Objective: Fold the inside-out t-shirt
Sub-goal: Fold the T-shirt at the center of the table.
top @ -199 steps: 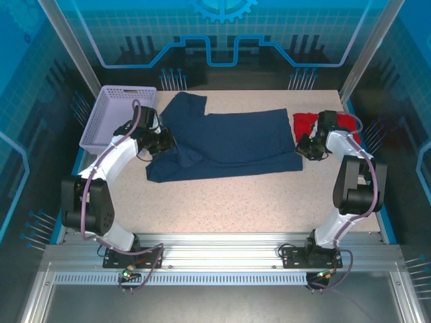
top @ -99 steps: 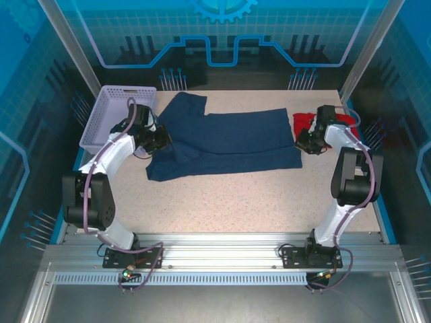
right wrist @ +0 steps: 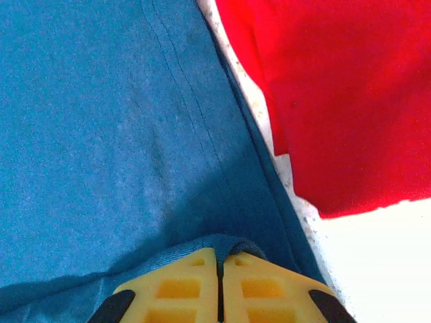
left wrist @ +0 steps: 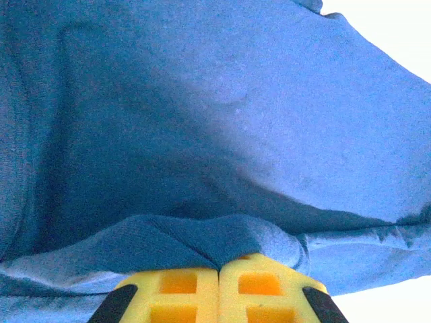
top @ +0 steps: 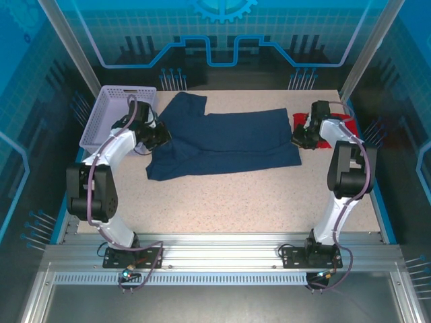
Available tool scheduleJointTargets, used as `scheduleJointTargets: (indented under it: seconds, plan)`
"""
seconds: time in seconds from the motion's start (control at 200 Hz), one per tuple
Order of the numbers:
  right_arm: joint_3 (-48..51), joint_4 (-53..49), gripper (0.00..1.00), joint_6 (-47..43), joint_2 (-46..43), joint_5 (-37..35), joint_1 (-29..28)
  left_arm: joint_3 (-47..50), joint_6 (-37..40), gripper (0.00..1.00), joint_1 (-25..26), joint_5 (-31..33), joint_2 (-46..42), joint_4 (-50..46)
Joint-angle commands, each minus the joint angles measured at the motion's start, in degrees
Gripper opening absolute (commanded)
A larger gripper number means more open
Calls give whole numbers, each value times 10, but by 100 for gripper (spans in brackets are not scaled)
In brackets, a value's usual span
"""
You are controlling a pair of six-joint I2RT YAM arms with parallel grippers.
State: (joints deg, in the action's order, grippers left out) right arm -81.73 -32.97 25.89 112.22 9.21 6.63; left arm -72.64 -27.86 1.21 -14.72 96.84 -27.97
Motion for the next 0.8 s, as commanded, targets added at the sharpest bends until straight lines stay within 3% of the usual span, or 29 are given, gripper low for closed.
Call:
scheduleJointTargets:
  seconds: [0.0, 0.54, 0.795]
  plan:
    - [-26, -13, 9, 2, 20, -10, -9, -23, 18, 0, -11, -6, 15, 3]
    - [-76, -30, 10, -5, 62, -17, -16, -40, 23, 0, -14, -4, 49, 0]
    - [-130, -54, 18, -12, 98, -28, -24, -41, 23, 0, -15, -3, 65, 5]
